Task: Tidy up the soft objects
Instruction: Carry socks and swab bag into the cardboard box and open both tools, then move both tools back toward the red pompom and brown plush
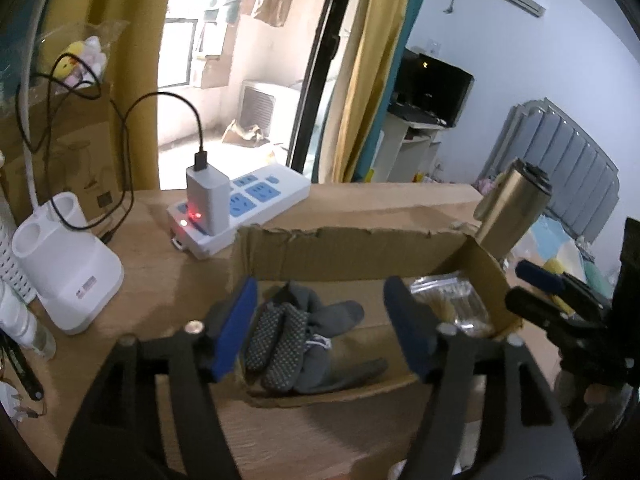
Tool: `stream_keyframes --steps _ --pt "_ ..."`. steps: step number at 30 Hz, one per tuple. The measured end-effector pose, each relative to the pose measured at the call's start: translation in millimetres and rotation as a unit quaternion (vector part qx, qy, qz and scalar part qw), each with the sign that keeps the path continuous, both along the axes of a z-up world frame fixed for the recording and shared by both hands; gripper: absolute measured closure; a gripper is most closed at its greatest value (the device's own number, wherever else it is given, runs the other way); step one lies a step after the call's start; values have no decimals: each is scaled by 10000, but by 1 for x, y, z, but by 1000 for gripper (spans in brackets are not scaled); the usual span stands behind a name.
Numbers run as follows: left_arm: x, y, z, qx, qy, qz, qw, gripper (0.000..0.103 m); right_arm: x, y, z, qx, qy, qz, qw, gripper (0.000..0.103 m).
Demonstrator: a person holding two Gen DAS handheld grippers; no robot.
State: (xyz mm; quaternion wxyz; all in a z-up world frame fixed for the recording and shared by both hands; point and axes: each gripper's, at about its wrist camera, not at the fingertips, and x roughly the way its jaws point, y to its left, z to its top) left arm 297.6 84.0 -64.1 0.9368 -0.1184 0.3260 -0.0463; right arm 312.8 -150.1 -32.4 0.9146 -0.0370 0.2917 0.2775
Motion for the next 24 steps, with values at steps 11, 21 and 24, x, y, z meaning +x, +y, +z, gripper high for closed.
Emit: stream_keyframes --steps 11,21,24 --pt "-57 -10 51 -63 -650 -78 9978 30 -37 -18 26 36 -414 33 9991 34" --pt "-131 -24 71 -99 -899 -265 9955 29 -87 -32 50 8 -860 141 9962 34" --pt "-146 -25 67 -46 -848 -266 9960 29 -99 -36 53 -21 -928 143 9956 34"
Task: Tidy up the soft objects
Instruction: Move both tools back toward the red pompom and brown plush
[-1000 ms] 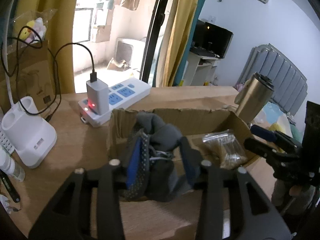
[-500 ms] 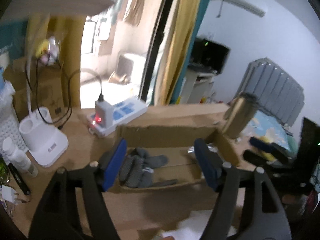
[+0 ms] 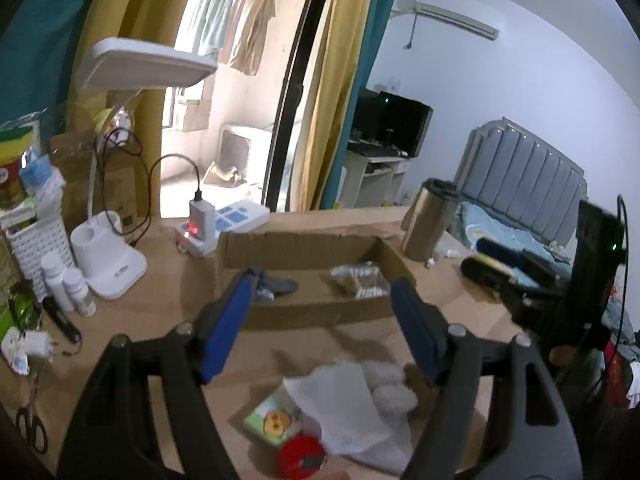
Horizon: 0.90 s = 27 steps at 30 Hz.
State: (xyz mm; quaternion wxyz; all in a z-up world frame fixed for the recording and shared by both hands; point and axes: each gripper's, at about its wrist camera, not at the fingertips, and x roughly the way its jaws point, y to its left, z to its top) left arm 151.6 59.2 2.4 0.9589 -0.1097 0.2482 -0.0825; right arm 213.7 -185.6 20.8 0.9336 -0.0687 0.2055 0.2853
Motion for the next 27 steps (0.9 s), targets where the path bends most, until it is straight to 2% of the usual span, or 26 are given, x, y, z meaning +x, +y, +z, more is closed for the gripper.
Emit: stream_keyframes --steps 7,17,23,27 --pt "-19 0 -26 -154 408 63 9990 29 -21 -7 -4 48 95 -60 9999 34" --pt "-39 -8 -70 -498 1002 39 9937 29 -39 -8 -34 -99 375 -192 9991 33" --pt "-43 -22 -87 -75 1221 110 9924 29 -45 -14 -51 -174 589 -262 9978 33" --pt "-46 -25 -96 22 1374 82 9905 29 -47 -17 -60 -204 718 -283 9968 33"
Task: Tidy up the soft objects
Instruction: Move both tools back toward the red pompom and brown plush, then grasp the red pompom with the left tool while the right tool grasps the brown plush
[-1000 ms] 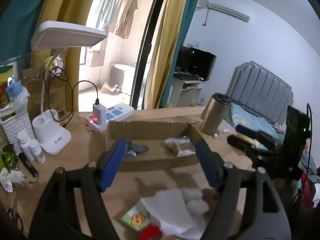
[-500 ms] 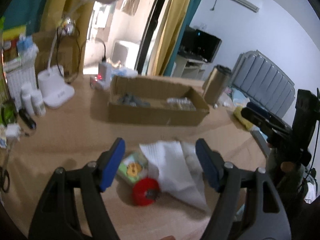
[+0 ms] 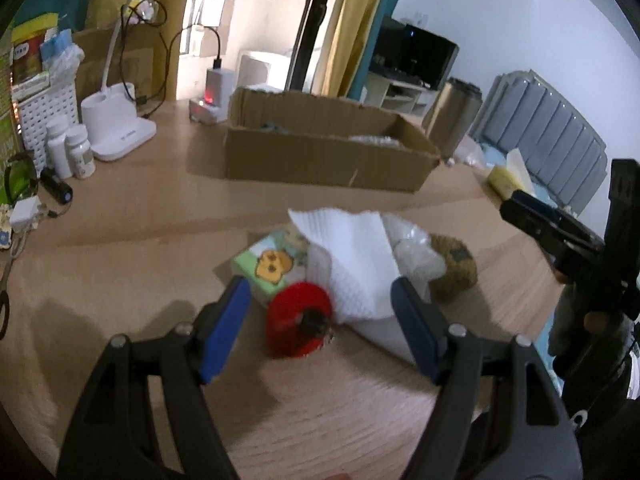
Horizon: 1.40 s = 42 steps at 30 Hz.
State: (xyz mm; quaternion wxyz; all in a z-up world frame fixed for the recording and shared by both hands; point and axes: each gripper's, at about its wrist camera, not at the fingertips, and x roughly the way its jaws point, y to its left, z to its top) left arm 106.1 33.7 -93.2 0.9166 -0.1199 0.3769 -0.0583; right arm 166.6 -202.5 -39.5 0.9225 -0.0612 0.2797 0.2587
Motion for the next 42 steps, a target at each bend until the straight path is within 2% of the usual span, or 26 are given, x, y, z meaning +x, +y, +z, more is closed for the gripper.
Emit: stream_keyframes --steps 9,21,34,42 --pt "1 -2 -17 138 307 25 9994 29 2 2 -17 -58 262 -6 9996 33" --pt "6 -10 -36 457 598 -50 9972 29 17 4 -46 -138 883 -142 9959 33" --pt "10 -10 -44 598 618 5 9963 29 26 13 -65 -90 1428 -34 9897 33" --pt "8 -12 -42 633 455 -95 9969 30 23 18 -68 -208 1454 117 9891 35"
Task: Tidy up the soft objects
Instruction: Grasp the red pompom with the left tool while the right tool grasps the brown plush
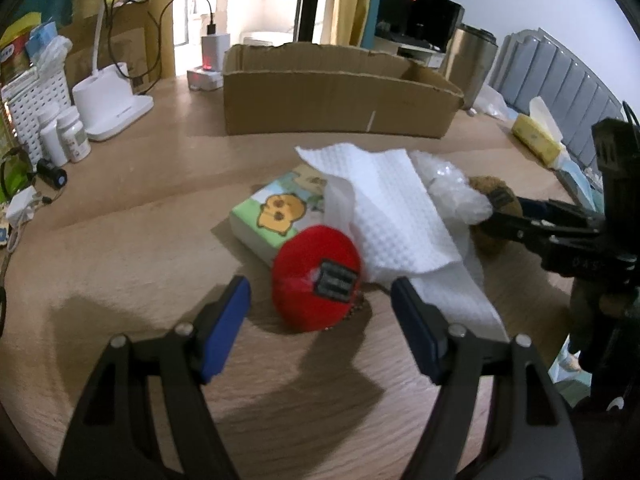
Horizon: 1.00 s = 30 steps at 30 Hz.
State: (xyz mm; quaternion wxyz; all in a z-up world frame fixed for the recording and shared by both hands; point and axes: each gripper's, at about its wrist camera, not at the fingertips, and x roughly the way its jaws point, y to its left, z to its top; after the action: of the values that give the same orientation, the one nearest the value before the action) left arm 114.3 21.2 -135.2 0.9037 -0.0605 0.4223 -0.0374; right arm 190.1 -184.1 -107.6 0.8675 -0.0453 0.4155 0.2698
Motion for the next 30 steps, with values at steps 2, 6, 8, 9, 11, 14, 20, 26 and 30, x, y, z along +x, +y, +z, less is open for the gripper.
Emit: stream_keyframes --steps 2,6,8,9,11,14,20,26,30 --pt "0 -2 -1 65 25 -20 10000 30 -1 1 0 -15 -10 78 10000 48" --pt "-1 -2 1 42 -30 -47 10000 44 -4 4 0 -40 -71 241 9997 55" --pt "-2 -1 3 35 -61 -19 10000 47 -4 3 0 -26 -88 248 9997 57" --pt "-2 -1 3 14 -85 -18 10000 52 -4 3 1 -16 -103 249 9996 58" --pt "-3 0 4 -18 -116 -26 9999 58 -4 2 2 21 -122 275 9995 59" --pt "-4 2 5 -84 -146 -38 9999 63 -4 -2 5 83 -171 279 9994 60" --pt "-5 0 5 -138 -169 -117 9997 65 -3 -11 8 180 -229 193 9994 60" --pt "-9 1 9 -270 -254 -117 9992 65 -4 -18 15 260 -352 194 9989 60" --pt "-11 7 13 -376 -320 -16 9988 65 -5 -21 20 300 -443 158 9984 60"
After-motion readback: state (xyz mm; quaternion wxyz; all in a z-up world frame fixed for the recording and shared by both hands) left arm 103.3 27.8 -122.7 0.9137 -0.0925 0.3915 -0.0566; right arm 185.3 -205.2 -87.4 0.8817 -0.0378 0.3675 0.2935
